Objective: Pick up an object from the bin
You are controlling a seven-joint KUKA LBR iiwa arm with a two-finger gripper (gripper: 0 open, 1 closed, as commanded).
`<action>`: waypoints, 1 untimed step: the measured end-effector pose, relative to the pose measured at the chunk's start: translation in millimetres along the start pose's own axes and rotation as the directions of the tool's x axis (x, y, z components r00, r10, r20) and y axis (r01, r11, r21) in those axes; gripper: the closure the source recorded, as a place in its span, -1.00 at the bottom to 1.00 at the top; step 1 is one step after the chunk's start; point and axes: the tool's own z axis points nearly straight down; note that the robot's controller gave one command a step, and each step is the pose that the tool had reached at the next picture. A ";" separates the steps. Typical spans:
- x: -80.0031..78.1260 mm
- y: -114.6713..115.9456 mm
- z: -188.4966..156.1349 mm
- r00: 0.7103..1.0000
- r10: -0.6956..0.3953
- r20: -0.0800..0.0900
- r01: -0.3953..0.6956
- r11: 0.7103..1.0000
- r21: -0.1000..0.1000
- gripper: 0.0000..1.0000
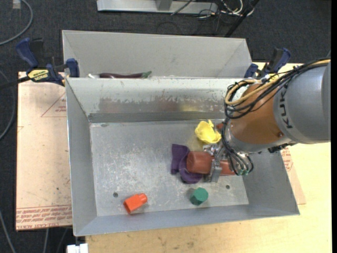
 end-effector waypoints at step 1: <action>0.4 0.0 -0.4 1.000 0.005 0.000 -0.005 1.000 0.000 1.00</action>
Offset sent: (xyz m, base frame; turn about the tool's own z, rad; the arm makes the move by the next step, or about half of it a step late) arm 0.0000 -0.0001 0.0318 0.0000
